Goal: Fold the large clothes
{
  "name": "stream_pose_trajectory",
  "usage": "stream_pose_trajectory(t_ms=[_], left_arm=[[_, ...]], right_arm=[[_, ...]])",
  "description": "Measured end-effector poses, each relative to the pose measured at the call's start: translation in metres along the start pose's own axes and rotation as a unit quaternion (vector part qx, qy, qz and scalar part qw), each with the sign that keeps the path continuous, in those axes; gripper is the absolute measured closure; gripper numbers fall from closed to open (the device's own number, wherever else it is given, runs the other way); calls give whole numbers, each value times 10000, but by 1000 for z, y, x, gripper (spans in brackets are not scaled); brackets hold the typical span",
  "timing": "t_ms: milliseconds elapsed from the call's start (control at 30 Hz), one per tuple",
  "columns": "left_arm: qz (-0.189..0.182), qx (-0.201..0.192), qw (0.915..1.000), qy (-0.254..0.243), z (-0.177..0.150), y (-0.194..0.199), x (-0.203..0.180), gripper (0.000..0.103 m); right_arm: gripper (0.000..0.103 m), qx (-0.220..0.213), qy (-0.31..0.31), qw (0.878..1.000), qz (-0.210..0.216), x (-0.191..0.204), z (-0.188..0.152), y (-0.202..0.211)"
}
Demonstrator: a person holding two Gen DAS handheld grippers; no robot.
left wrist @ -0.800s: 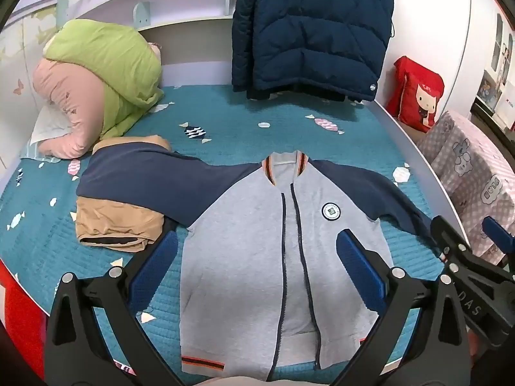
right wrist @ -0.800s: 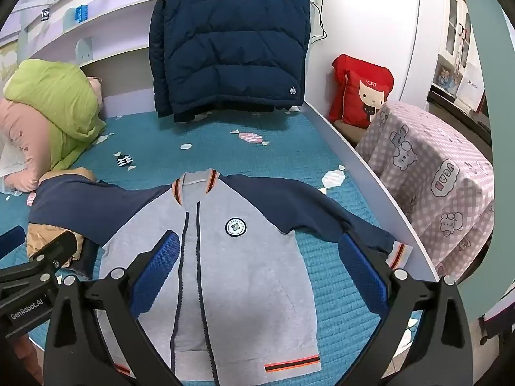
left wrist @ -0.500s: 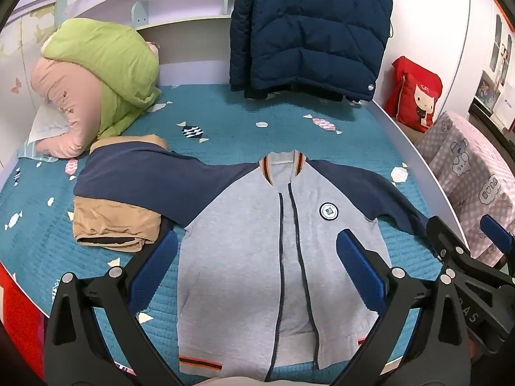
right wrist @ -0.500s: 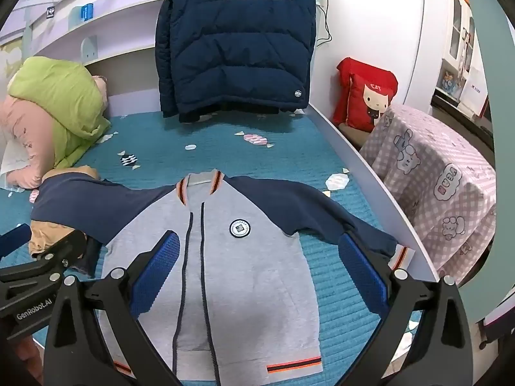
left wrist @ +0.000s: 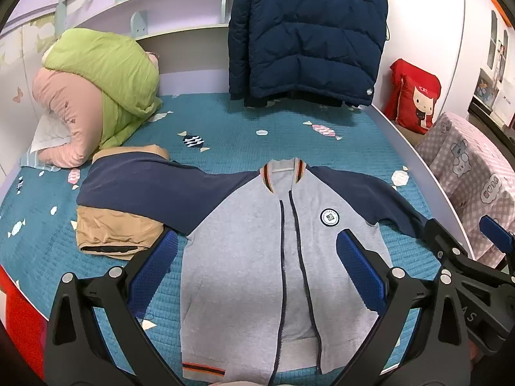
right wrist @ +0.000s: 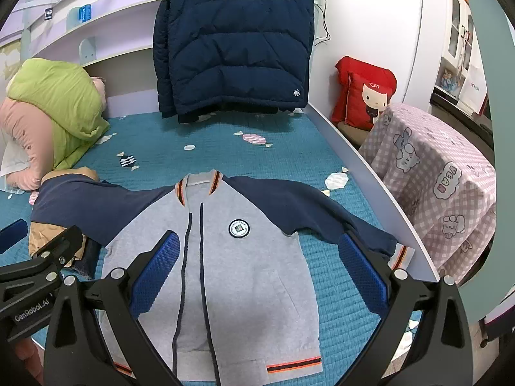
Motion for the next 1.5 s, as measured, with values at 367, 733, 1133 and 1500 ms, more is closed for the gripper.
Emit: stream_pose_trajectory(t_ms=[367,733,1133,1500], left_arm=[[11,-5,10000,14,-1,1,-2,4],[5,-1,10000,3,-2,0,-2,5],[-21,38,10000,-9,-6,2,-5,5],[-36,126,9999,4,-8,-5,-3,5]], right_arm=[[7,-3,-29,10000,-1,-4,-4,0],[7,-2,-33,10000,-19,-4,-5,0],[7,19,-37,10000,-12,-5,-6,-1],[7,90,-16,10000,-19,-6,-11,-5]])
Point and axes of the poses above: each gripper's, at about its wrist camera, not at the fingertips, and y roughly against the way its jaws point, x to its left, z to its top, the point moved 10 cm from there along -y, roughly the way its jaws point, and after that the axes turned 7 degrees about x, right-handed, at the moved point
